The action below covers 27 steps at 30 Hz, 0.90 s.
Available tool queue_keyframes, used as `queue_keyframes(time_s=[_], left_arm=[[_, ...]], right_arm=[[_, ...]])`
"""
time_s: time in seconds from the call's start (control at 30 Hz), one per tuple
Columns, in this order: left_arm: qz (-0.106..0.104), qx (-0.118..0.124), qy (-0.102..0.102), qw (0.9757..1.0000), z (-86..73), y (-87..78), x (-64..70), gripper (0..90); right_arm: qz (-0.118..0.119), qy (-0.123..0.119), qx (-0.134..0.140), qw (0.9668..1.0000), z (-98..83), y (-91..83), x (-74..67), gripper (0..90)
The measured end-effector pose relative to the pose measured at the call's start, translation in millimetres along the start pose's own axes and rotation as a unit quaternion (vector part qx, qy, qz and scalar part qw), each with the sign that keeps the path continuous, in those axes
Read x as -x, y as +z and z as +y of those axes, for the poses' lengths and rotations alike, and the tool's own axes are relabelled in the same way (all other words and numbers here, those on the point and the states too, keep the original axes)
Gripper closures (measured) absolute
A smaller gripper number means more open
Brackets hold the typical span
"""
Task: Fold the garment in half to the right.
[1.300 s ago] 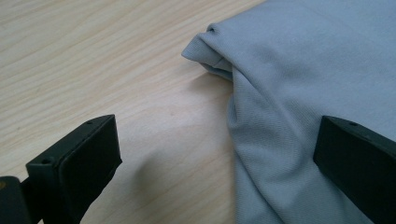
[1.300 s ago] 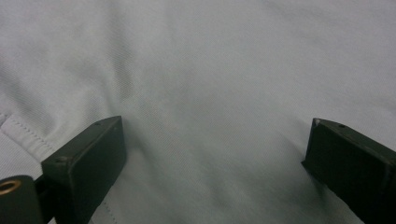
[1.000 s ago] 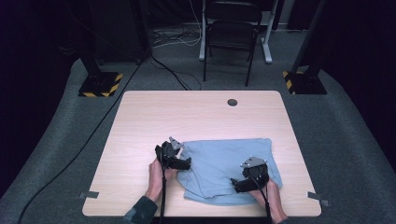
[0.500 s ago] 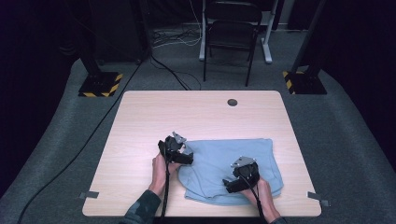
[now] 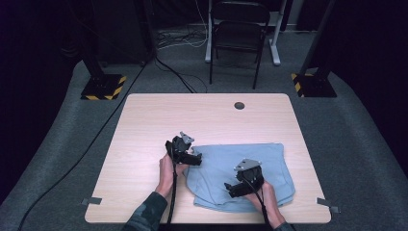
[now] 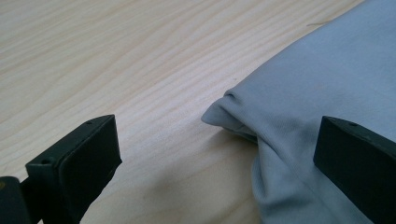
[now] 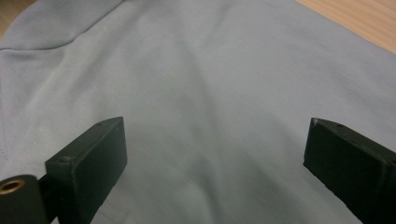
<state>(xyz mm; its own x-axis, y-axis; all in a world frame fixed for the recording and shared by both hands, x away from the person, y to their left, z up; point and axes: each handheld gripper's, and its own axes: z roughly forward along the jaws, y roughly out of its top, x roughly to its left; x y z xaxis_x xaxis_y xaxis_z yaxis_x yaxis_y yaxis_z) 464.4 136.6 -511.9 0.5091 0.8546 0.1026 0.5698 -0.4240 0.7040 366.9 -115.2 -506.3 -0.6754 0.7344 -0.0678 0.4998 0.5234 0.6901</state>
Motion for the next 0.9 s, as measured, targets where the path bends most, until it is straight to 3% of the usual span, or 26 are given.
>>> queue_keyframes(time_s=[0.2,0.43,0.9], left_arm=[[0.004,-0.013,0.009,0.9999,0.0,9.0,5.2,0.0],[0.001,-0.013,0.018,0.9998,0.5,12.5,14.6,0.0],[-0.012,-0.006,0.029,0.9995,6.9,18.2,27.1,0.0]], right_arm=[[-0.005,-0.013,-0.034,0.9993,-4.7,17.2,-3.8,5.3],[-0.003,0.005,-0.032,0.9995,-13.0,11.6,4.7,5.2],[-0.013,0.018,-0.034,0.9992,-24.7,1.5,16.2,5.1]])
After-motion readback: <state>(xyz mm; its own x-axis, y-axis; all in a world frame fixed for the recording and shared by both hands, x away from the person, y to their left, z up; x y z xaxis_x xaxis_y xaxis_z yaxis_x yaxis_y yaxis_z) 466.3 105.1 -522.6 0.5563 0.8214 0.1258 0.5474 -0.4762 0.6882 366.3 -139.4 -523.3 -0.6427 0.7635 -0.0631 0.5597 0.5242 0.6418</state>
